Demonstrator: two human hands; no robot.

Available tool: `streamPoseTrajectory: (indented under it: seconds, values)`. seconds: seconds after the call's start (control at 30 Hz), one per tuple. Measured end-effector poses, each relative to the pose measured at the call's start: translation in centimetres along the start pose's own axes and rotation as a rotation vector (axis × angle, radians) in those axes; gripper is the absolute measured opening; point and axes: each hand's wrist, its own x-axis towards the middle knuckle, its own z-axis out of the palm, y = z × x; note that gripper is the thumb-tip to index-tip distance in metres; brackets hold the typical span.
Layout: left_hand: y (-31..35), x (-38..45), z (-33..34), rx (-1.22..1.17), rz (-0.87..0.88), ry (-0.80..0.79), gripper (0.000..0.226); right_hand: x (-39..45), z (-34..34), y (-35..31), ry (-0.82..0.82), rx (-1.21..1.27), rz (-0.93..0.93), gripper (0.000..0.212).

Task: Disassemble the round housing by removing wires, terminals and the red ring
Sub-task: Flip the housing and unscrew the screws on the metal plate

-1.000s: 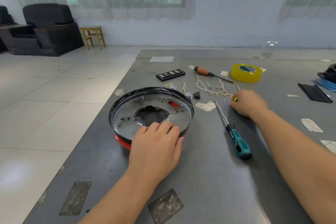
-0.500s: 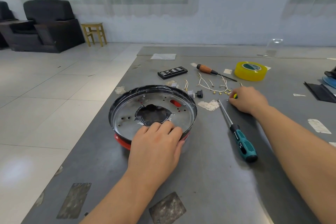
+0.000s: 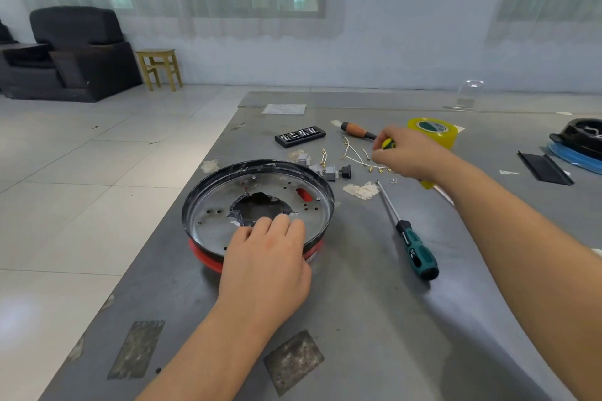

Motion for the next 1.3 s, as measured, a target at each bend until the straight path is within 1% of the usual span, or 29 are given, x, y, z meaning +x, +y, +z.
streamPoseTrajectory:
  seconds: [0.03,0.1,0.13,0.2,0.3,0.37,0.47,0.6,0.67,0.73,0.87,0.93,1.0,1.07,1.1,1.23,1.3]
  values:
    - [0.3,-0.1,0.1,0.021,-0.025,-0.001,0.025,-0.5,-0.3,-1.0,-0.034,0.081,-0.006,0.009]
    - [0.9,-0.2,0.1,0.081,-0.047,-0.047,0.042,-1.6,-0.5,-2.8,-0.089,0.242,-0.017,0.019]
    - [1.1,-0.2,0.0,0.103,-0.044,-0.063,0.043,-2.0,-0.5,-3.5,-0.098,0.294,-0.031,0.022]
    - [1.2,-0.2,-0.1,0.109,-0.035,-0.075,0.037,-2.8,-0.3,-5.0,-0.081,0.318,-0.079,0.027]
    - [0.5,-0.3,-0.3,0.063,-0.047,-0.120,0.036,-3.6,0.0,-6.4,-0.027,0.374,-0.127,0.033]
    - [-0.3,-0.2,-0.6,0.003,-0.033,-0.162,0.036,-3.8,-0.1,-6.8,0.012,0.416,-0.155,0.033]
    - [-1.7,0.0,-1.4,-0.075,0.017,-0.222,0.031,-4.3,-0.1,-7.3,0.038,0.403,-0.214,0.030]
    - [-2.7,0.0,-2.4,-0.072,0.037,-0.280,0.017,-4.7,0.5,-7.6,0.079,0.407,-0.265,0.027]
    - [-3.0,0.1,-2.7,-0.087,0.022,-0.309,0.016,-4.8,0.9,-7.5,0.107,0.415,-0.264,0.026]
    - [-3.3,0.0,-2.8,-0.120,0.012,-0.342,0.024,-4.9,1.4,-7.2,0.126,0.403,-0.255,0.024]
    - [-3.8,-0.3,-2.8,-0.122,0.037,-0.384,0.067,-4.9,2.0,-6.4,0.129,0.397,-0.236,0.022]
    - [-3.9,-0.3,-2.6,-0.113,0.034,-0.388,0.071,-4.9,2.0,-6.1,0.135,0.406,-0.238,0.021]
    - [-3.7,-0.4,-2.5,-0.125,0.009,-0.374,0.062,-5.0,2.0,-6.0,0.142,0.408,-0.242,0.022]
    - [-3.3,-0.5,-2.3,-0.118,-0.014,-0.319,0.043,-5.2,2.2,-6.0,0.150,0.413,-0.253,0.024]
    - [-2.9,-0.5,-2.4,-0.107,-0.026,-0.283,0.037,-5.3,2.3,-6.0,0.156,0.414,-0.263,0.025]
    - [-1.5,-0.6,-2.3,-0.032,-0.036,-0.173,0.026,-6.0,2.4,-5.7,0.188,0.390,-0.307,0.026]
    - [-1.5,-0.6,-2.0,-0.014,-0.022,-0.145,0.021,-6.5,2.2,-5.4,0.163,0.329,-0.324,0.033]
